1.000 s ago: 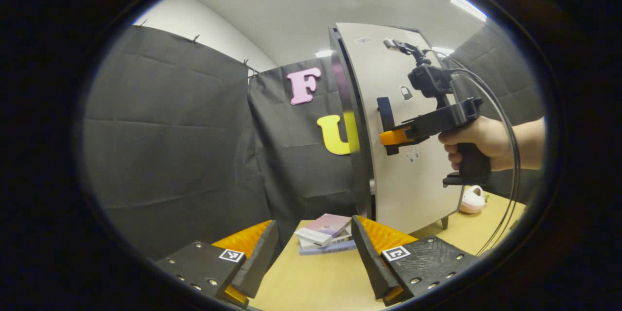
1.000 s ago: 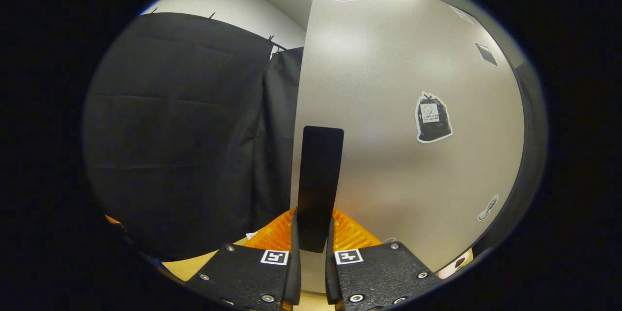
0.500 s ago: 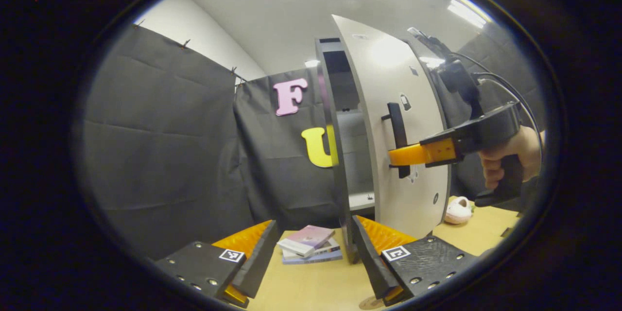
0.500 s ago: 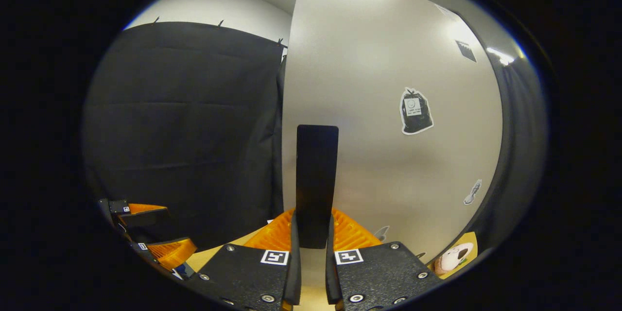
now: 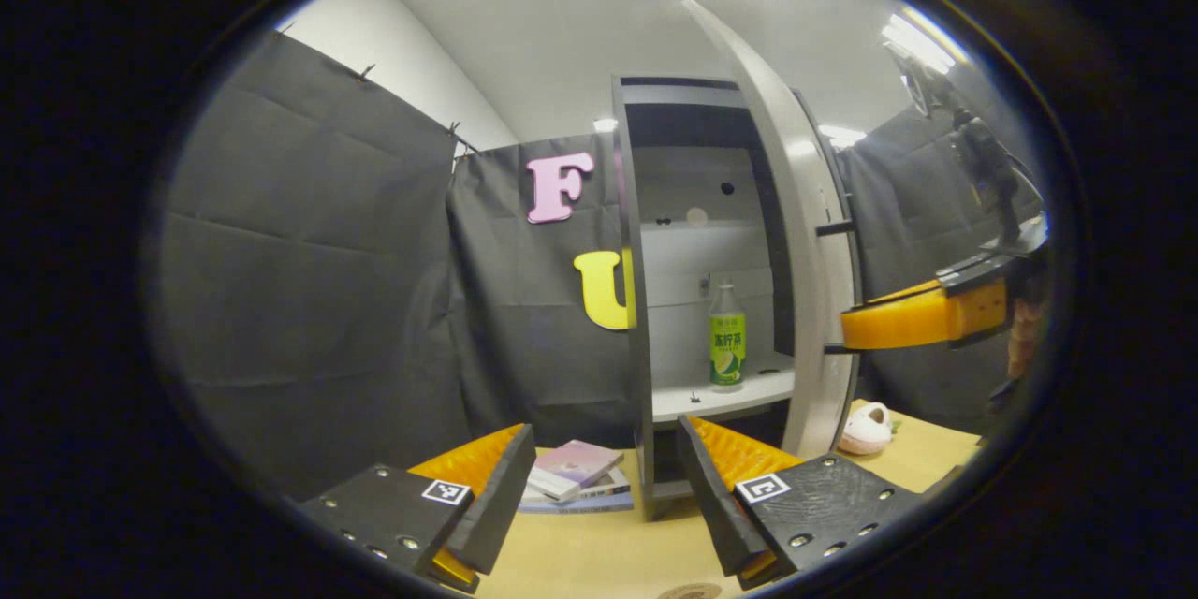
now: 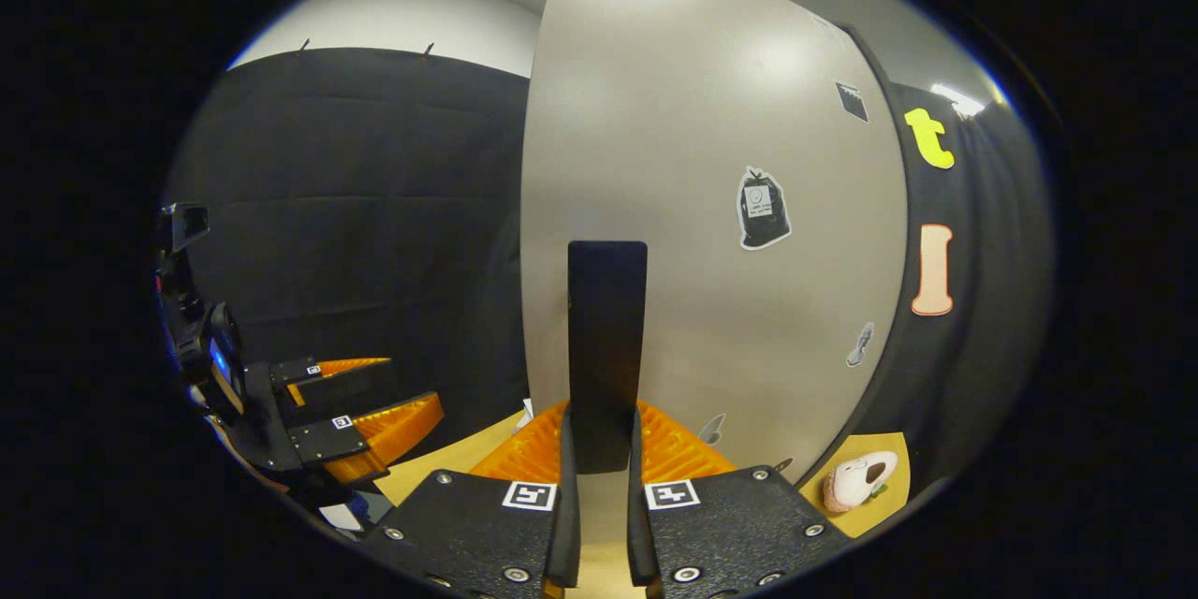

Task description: Open the cabinet door with the right hand, grasp the bottle in the cabinet with the left hand and place it on the coaster, then close the cabinet door with the right hand.

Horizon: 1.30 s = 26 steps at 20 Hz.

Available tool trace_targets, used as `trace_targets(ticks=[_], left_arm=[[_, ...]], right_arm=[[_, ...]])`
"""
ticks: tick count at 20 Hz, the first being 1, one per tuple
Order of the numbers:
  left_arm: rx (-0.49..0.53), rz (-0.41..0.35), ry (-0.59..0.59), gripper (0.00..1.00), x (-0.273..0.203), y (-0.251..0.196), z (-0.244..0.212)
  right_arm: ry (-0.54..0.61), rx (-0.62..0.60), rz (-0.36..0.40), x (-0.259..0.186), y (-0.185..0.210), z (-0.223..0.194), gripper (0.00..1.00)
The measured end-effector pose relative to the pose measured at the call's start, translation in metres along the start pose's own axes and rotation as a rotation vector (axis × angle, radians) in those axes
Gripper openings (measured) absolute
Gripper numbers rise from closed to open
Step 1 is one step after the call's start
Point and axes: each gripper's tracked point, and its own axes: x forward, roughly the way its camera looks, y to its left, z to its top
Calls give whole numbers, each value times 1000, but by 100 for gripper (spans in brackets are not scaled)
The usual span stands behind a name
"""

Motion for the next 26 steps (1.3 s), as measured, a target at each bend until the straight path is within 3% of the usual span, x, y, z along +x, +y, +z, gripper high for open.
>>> trace_targets(ticks=[4, 14, 16, 19, 20, 26], left_arm=[[14, -47, -31, 87, 25, -25, 8], [-97, -157, -26, 87, 87, -117, 13], [-126, -164, 1, 90, 94, -129, 3], [-164, -153, 34, 87, 112, -143, -4], [-173, -146, 34, 91, 120, -147, -4], [-116, -121, 34, 87, 150, -162, -4]], right_arm=[[19, 1, -59, -17, -12, -2, 20], [29, 8, -249, -44, -43, -6, 18], [16, 3, -289, -46, -55, -3, 18], [17, 22, -352, -50, -65, -4, 18], [16, 36, -370, -53, -64, -4, 18], [8, 37, -450, -61, -84, -1, 14]])
